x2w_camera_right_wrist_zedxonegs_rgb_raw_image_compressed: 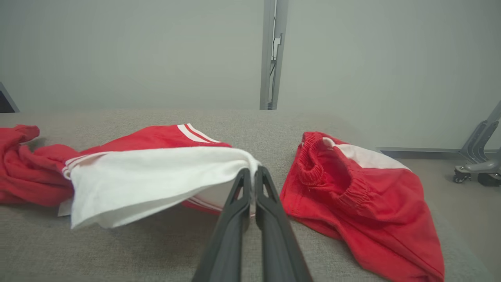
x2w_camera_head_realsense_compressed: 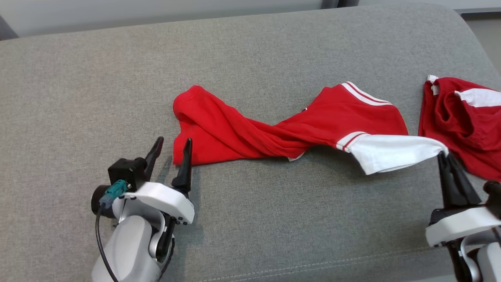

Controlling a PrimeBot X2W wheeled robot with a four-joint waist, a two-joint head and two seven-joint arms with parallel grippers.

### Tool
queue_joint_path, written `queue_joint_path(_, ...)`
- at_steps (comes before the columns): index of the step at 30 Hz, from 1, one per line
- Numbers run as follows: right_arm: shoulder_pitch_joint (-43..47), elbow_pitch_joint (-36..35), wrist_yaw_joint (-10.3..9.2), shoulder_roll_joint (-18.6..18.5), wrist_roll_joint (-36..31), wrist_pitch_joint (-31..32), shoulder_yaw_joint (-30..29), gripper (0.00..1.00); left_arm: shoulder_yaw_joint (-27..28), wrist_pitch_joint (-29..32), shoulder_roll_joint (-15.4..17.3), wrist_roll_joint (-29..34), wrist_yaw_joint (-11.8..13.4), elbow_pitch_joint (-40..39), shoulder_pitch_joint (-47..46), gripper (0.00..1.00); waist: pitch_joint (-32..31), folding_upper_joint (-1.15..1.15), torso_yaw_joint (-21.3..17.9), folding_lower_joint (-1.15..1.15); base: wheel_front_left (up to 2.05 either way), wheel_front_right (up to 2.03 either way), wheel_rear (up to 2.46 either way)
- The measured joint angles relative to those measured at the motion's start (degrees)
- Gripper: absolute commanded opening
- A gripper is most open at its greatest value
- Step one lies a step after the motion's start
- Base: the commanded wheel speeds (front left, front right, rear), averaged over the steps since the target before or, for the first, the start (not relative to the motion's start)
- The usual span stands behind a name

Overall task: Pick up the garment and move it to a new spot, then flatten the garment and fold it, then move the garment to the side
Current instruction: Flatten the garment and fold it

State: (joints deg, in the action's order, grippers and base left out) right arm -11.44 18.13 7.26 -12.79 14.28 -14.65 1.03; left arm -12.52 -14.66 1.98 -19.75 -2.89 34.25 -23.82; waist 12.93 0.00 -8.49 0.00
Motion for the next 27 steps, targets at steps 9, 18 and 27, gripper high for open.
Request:
queue_joint_path(9,0.1,3.4,0.0,0.4,0.0,0.0,0.1,0.0,-0.5,0.0,0.1,1.7,-0.7,-1.4,-3.8,1.0,1.4,0.0,-0.6,0.0,0.0,0.0,0.0)
queue_joint_path(18,-1.2,4.4,0.0,2.0,-0.2,0.0,5.4,0.0,-10.0,0.0,0.0,1.4,0.2,2.9,-11.8,1.0,1.9,0.0,-2.4,0.0,0.0,0.0,0.0)
queue_joint_path(27,-3.0,5.0,0.0,3.0,0.1,0.0,9.2,0.0,-14.8,0.5,-0.2,-5.5,4.5,21.4,-18.1,1.0,2.2,0.0,-6.1,0.0,0.0,0.0,0.0)
